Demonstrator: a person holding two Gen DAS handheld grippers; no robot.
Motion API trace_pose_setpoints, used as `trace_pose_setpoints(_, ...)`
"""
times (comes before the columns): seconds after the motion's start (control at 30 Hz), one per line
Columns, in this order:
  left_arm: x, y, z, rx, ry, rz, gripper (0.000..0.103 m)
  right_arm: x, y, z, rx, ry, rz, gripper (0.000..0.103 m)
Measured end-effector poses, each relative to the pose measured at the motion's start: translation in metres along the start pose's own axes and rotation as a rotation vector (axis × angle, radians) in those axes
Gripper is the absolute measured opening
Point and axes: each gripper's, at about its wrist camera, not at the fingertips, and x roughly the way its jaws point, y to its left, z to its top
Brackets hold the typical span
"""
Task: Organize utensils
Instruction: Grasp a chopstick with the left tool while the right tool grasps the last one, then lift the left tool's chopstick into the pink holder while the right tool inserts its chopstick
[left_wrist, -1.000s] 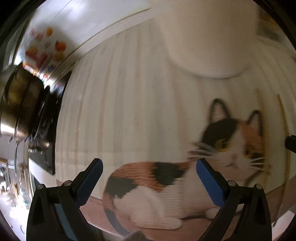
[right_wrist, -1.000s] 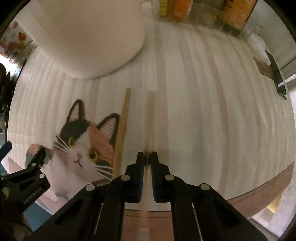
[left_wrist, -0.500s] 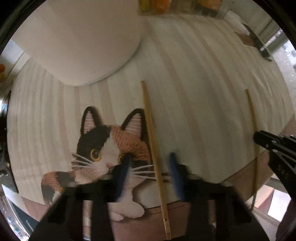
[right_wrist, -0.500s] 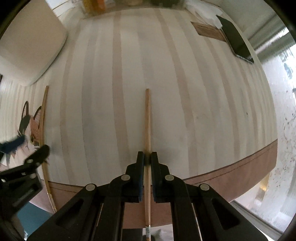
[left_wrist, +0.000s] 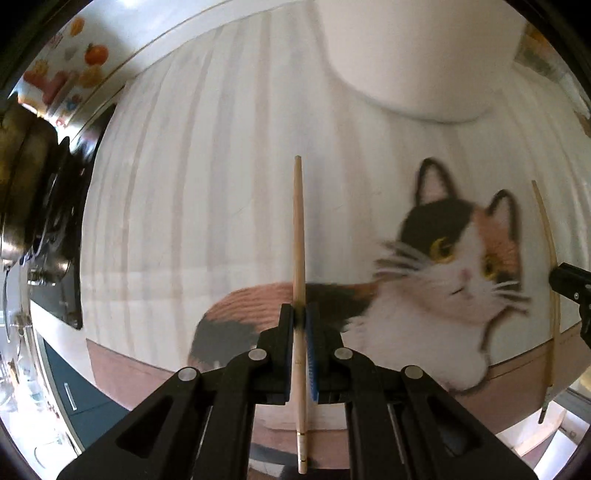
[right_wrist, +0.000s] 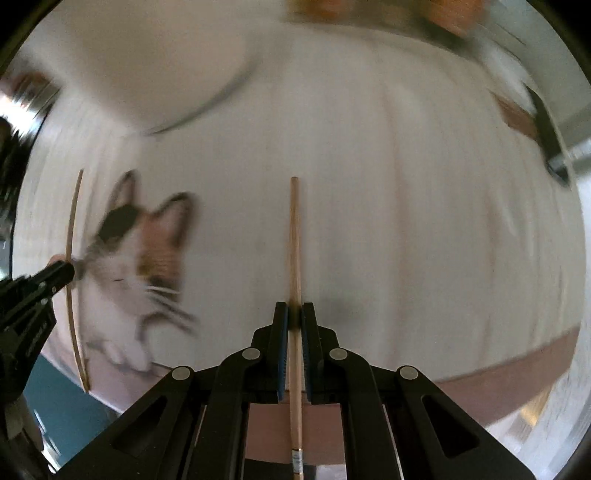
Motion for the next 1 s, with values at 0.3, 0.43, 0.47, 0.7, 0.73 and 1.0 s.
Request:
trace_pose_setpoints(0.3, 0.003, -0.013, -0.008, 0.036, -0.003, 0.026, 0.006, 0.006, 0.042, 0.001, -0.169, 0.055, -0.067, 0.008)
trace_pose_setpoints(0.43, -0.001, -0.016, -0.012, 0.043, -0.006, 0.026, 0.006, 0.005, 0.039, 0.001, -0.186, 0.068, -0.068, 0.008)
trace_pose_setpoints(0.47, -0.001, -0.017, -0.010, 0.042, -0.005, 0.024, 0.006, 0.008, 0.033, 0.003, -0.186, 0.068, -0.071, 0.008)
trace_pose_setpoints(0.7, 0.005, -0.006, -0.007, 0.039, -0.005, 0.008, 0.005, 0.017, 0.046, 0.013, -0.175, 0.062, -0.081, 0.008)
trace_pose_setpoints(0.73, 0.005, -0.005, -0.007, 0.036, -0.006, 0.005, 0.005, 0.017, 0.047, 0.014, -0.177, 0.062, -0.083, 0.008)
trace_pose_setpoints(1.0, -0.010, 0.010, -0.005, -0.010, -0.068, 0.001, 0.004, 0.021, 0.060, 0.013, -0.168, 0.051, -0.089, 0.007)
